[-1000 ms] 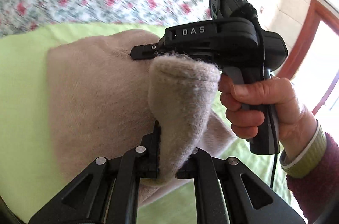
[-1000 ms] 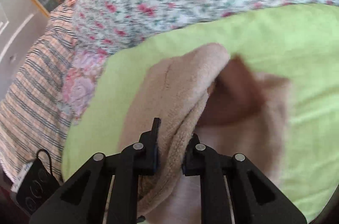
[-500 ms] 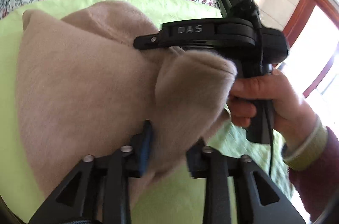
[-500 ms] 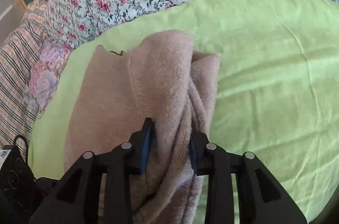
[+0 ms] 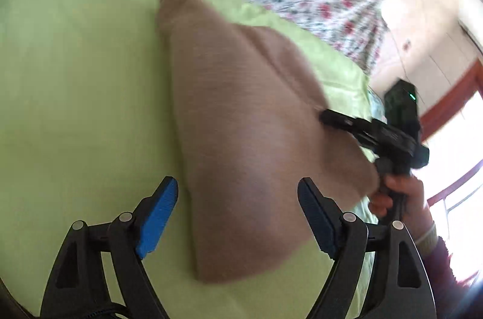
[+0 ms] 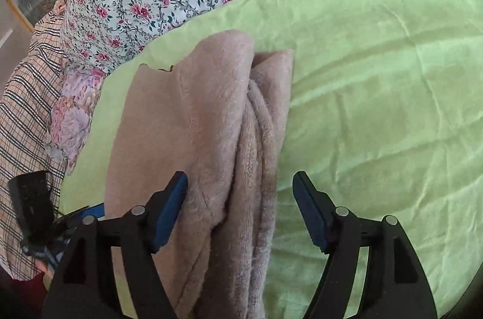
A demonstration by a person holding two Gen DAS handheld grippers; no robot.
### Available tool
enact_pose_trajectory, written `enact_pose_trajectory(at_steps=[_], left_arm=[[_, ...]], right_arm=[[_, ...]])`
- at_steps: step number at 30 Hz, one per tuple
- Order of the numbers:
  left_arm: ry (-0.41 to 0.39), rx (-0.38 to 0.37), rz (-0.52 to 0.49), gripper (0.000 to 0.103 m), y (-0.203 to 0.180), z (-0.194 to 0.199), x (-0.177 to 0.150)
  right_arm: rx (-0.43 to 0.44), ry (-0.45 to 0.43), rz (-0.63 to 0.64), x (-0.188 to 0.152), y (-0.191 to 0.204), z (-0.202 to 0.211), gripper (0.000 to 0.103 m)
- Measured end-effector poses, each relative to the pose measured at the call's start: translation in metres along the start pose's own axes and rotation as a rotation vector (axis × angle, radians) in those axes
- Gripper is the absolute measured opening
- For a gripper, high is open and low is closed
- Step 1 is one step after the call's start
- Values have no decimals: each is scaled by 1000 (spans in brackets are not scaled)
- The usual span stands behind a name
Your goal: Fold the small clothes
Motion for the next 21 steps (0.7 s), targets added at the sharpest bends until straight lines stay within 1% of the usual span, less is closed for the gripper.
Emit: enact_pose_trajectory(at_steps=[2, 3, 5, 6, 7, 8, 9, 10, 11, 12, 13, 15, 19, 21], left_arm=[[28, -8, 41, 82, 12, -12, 6], [45, -24, 63, 82, 18, -21, 12], [75, -103, 94, 83, 22, -39, 21], [80, -119, 95, 83, 23, -44, 25], [82, -131, 84, 83, 22, -48, 30], [85, -129, 66, 78, 20, -53, 34], [87, -112, 55, 70, 19, -57, 36], [91, -89, 40, 66, 17, -57, 35], [90, -87, 32, 59, 18, -57, 35], [86, -96, 31, 53, 19, -54, 35], [80, -106, 34, 51, 20, -49, 33], [66, -108, 38, 46, 20, -36, 30], [0, -53, 5, 45, 24, 19, 13], [-32, -46, -9, 44, 32, 52, 2]], right_arm=[[25, 18, -19, 2, -3, -9, 73], [41, 33, -36, 2, -5, -15, 73], [85, 40, -61, 2, -7, -21, 73], [103, 43, -65, 1, -6, -23, 72], [118, 47, -68, -1, -4, -25, 66], [137, 56, -74, -2, -1, -28, 61], [148, 60, -78, -4, 3, -30, 52], [138, 53, -72, -5, 7, -29, 47], [125, 47, -61, -6, 11, -28, 44], [113, 37, -53, -7, 17, -26, 41], [110, 27, -51, -8, 22, -23, 38], [119, 10, -49, -12, 37, -18, 35], [159, 17, -5, -27, 81, -18, 34], [207, 16, 16, -38, 107, -21, 34]])
Point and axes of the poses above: each gripper's, at about its wrist camera, not at the fingertips, and z roughly against the way its jaws point, y to its left, x to its top, the point moved 3 cm from there along -z, roughly the way its jaws point, and after that the axes turned 8 degrees about y, right-handed, at the moved point
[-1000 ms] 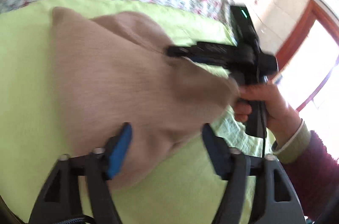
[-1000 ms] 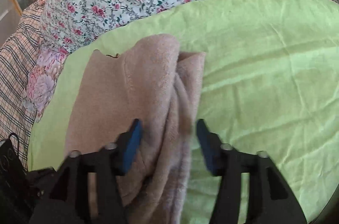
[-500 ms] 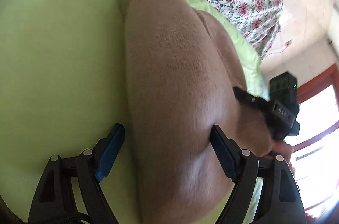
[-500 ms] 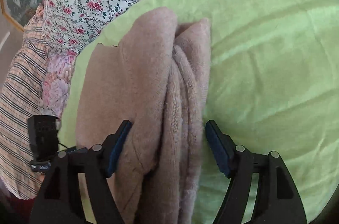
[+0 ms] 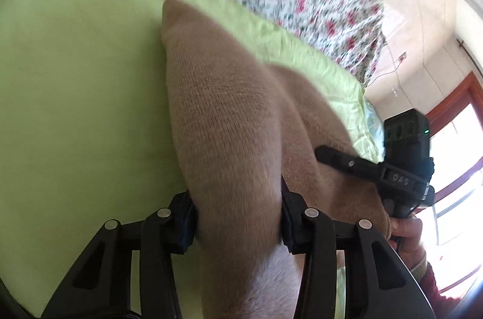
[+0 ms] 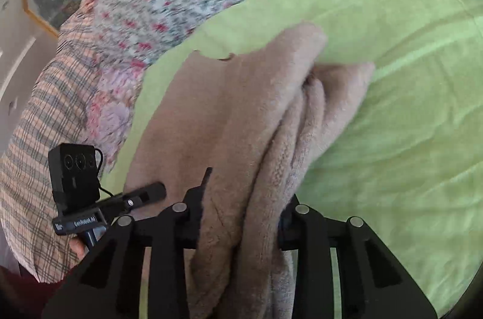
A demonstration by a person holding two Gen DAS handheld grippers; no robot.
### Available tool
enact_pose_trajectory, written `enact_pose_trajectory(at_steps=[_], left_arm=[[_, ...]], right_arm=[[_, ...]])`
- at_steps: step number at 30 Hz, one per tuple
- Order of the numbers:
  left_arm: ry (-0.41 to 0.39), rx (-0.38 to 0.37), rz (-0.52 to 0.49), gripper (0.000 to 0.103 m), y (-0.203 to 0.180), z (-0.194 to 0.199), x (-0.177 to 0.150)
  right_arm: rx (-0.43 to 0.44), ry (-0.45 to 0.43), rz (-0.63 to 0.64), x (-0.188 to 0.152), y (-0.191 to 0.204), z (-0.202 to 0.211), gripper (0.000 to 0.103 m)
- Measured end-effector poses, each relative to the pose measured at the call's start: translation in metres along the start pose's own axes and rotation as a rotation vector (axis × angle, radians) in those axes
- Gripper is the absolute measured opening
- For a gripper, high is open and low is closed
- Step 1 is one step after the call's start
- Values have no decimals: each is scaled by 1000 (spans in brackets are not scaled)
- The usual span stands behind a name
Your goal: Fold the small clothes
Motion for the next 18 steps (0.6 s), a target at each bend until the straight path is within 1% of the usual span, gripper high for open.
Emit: enact_pose_trajectory(at_steps=[3, 6, 8, 9, 11, 12, 13, 14, 15, 16, 17, 18], left_arm=[[-34, 31, -22, 44, 12, 51, -23], [-59, 102, -50, 44, 26, 98, -58], [-66, 128, -41, 44, 39, 122, -84], [-62, 134, -32, 44, 45, 127, -94], [-35, 143, 0, 45, 69, 134, -122], [-3, 150, 33, 46, 82, 128, -135], [13, 151, 49, 47, 92, 128, -146], [18, 144, 56, 51, 98, 126, -155], [6, 130, 54, 55, 98, 128, -159], [-7, 117, 55, 55, 98, 134, -162], [-24, 104, 56, 57, 97, 138, -162], [-47, 96, 58, 62, 96, 143, -161]], right_arm=[[75, 6, 45, -16, 38, -19, 34], [126, 20, 99, -34, 74, -42, 34], [153, 45, 133, -49, 92, -61, 34], [159, 62, 138, -55, 97, -70, 34], [143, 105, 142, -70, 101, -88, 34], [115, 123, 143, -77, 100, -96, 34], [82, 126, 144, -83, 98, -101, 35], [80, 122, 135, -87, 96, -101, 36], [87, 121, 115, -87, 92, -99, 41], [92, 136, 103, -87, 89, -97, 44], [69, 140, 89, -86, 85, -93, 47], [44, 141, 82, -84, 82, -89, 55]])
Point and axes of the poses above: each gripper's, at about its wrist camera, not at the fingertips, and z roughly against the way its jaws point, y to its left, x to its top, the point moved 3 cm from there along -z, roughly the way its jaws point, and after that the axes turned 8 degrees about y, right-handed, at the moved point
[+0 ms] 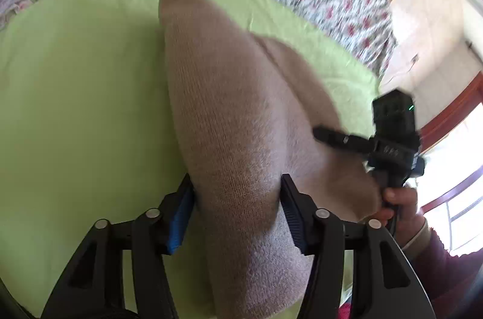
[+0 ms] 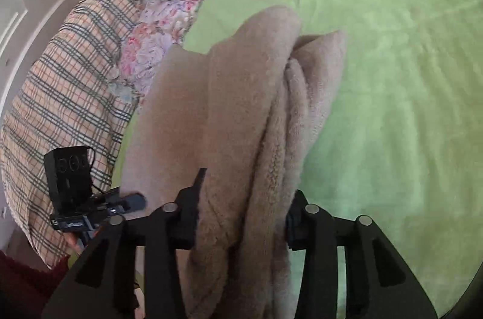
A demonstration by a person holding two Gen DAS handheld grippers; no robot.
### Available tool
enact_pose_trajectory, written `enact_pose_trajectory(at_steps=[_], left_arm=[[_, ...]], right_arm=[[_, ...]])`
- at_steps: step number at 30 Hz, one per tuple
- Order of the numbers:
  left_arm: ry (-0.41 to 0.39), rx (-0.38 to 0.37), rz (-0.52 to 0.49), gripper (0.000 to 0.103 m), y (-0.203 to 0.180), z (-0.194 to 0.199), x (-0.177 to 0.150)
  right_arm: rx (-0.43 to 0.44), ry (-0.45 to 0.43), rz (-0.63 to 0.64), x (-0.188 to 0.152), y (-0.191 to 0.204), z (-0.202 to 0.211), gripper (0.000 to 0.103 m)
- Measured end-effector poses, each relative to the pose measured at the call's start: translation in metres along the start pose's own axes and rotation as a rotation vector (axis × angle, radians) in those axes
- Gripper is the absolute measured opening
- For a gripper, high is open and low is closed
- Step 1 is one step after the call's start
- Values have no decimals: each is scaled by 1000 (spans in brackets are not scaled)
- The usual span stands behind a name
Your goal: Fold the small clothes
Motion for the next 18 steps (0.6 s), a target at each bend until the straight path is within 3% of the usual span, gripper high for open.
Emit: enact_pose_trajectory(at_steps=[1, 3, 9, 12, 14, 15, 16, 18], left_arm=[[-25, -4, 7, 65, 1, 5, 4], [-60, -15, 29, 71, 4, 13, 13], [-89, -3, 128, 71, 28, 15, 48], [-89, 23, 186, 71, 34, 4, 61], [-95, 32, 203, 71, 30, -2, 68], [-95, 31, 207, 71, 31, -4, 71], [-94, 33, 208, 71, 30, -6, 73], [-90, 50, 202, 71, 25, -9, 79]], right_arm=[[-24, -3, -5, 0, -2, 4, 62], [-62, -30, -11, 5, -3, 15, 66], [-104, -152, -8, 50, 1, 32, 65], [-133, -143, 6, 73, 8, 17, 50], [-138, -129, -1, 84, 9, 3, 48], [-145, -117, -4, 87, 9, -3, 39], [-163, -104, -8, 90, 8, -7, 22], [-169, -143, -20, 90, 9, 4, 9]])
Point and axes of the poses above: each gripper's, at about its wrist camera, not at the fingertips, and z roughly against the way its jaws point, y to its left, x to its top, the point moved 3 cm from there along -z, roughly the way its jaws point, and after that the axes turned 8 degrees about y, right-handed, at the moved point
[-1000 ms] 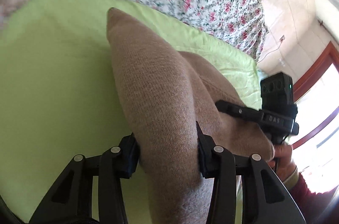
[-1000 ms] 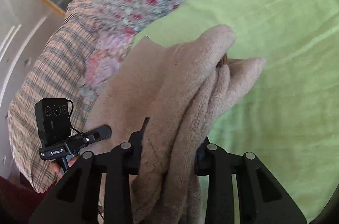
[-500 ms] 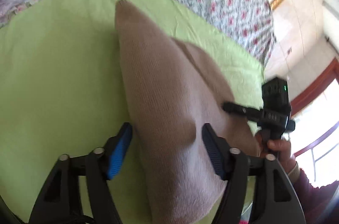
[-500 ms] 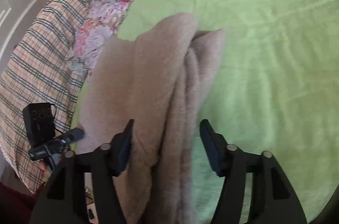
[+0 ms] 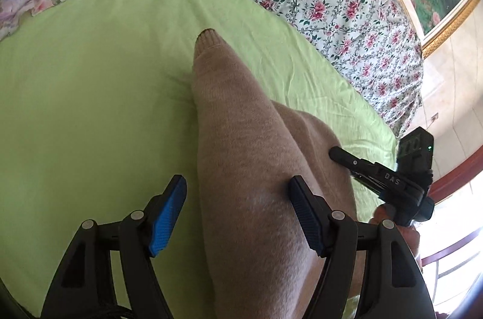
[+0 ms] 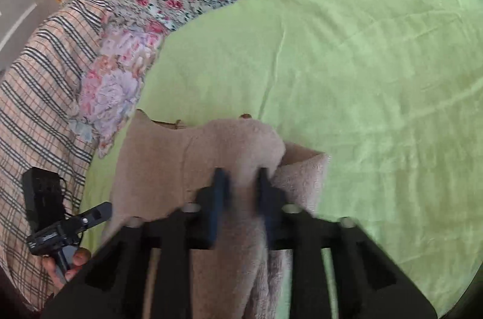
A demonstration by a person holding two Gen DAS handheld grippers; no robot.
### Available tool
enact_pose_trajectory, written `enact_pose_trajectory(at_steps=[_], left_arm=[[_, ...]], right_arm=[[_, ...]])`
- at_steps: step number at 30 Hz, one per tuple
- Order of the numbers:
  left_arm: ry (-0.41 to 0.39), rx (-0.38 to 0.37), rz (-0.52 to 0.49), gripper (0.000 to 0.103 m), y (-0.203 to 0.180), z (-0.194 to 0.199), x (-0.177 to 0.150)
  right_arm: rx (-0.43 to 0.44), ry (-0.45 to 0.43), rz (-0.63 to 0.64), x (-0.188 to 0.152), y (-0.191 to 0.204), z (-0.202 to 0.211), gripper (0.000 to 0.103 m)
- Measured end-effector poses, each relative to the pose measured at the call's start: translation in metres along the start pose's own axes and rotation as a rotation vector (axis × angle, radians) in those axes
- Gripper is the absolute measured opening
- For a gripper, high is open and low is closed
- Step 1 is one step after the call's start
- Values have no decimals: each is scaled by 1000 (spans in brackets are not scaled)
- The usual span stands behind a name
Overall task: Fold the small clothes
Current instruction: 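Lay the folded side down and open both grippers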
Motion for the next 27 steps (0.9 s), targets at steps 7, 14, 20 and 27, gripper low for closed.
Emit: enact_pose_trajectory(at_steps=[7, 14, 20, 27], left_arm=[[44, 139, -119, 69, -17, -13, -4], [56, 217, -161, 71, -14, -19, -10], [-6, 233, -234, 68, -32, 24, -41], [-51, 248, -355, 49, -46, 72, -132]], right_arm=[[36, -82, -96, -24, -29, 28, 8], [-17, -11, -115, -27, -35, 0, 10], [-11, -50, -107, -50, -23, 42, 16], [36, -12, -21, -129, 3, 79, 31]])
Point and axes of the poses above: each gripper's, at about its wrist camera, not at the fingertips, and z roughly against the way its jaws point, y to its left, x to its top, the point moved 3 cm from there along -z, roughly the way its jaws point, and after that the axes turned 8 degrees about y, right-handed, at the moved point
